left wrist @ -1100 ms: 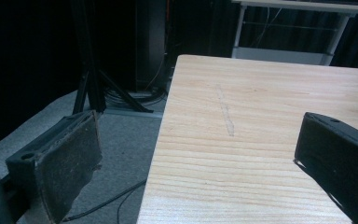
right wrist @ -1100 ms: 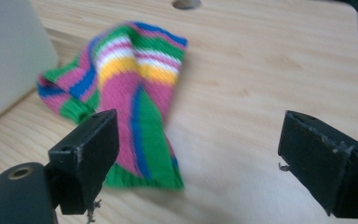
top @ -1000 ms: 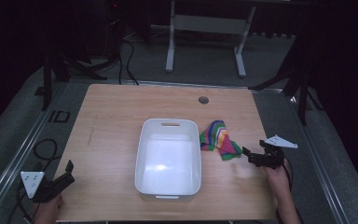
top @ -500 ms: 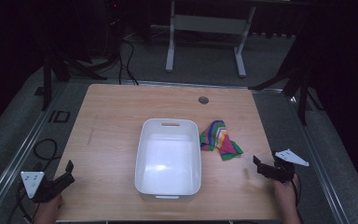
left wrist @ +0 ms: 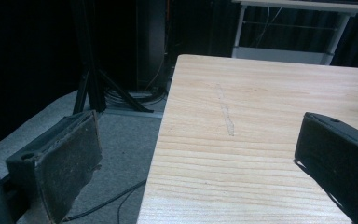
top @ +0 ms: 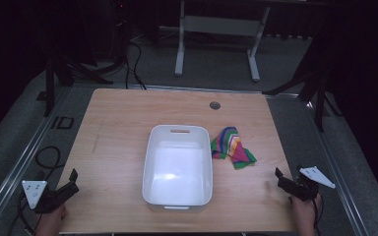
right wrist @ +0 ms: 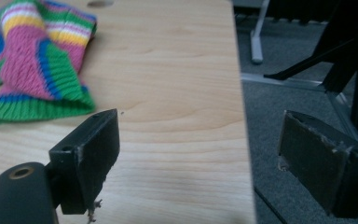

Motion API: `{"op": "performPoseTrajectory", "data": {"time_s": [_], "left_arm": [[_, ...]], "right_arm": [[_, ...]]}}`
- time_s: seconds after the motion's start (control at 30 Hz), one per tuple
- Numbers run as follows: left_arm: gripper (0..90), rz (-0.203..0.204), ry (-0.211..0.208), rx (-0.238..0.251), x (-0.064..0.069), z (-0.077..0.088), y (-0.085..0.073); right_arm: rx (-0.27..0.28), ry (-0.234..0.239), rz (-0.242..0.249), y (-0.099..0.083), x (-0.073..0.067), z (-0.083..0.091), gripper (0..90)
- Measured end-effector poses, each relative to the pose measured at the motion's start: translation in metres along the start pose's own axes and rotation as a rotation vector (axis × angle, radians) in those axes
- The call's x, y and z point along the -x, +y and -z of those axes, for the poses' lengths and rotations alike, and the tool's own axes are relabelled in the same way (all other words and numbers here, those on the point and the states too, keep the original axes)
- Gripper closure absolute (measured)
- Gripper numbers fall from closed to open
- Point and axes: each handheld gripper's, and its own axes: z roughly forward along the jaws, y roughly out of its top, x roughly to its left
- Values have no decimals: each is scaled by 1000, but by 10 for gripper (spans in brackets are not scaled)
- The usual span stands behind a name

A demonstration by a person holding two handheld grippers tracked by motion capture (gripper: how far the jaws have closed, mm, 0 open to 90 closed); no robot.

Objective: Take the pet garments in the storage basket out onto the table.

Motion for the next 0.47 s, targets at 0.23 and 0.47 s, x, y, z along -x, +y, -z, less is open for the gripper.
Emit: {"op": "performPoseTrajectory", "data": {"time_s": [0.23, 0.47], "left_arm": [[10, 1, 1, 0, 0, 0, 0], [9, 3, -1, -1, 0, 0, 0]], "right_arm": [[30, -18, -27, -3, 7, 3, 136], [22, -21, -15, -2, 6, 2, 137]]}}
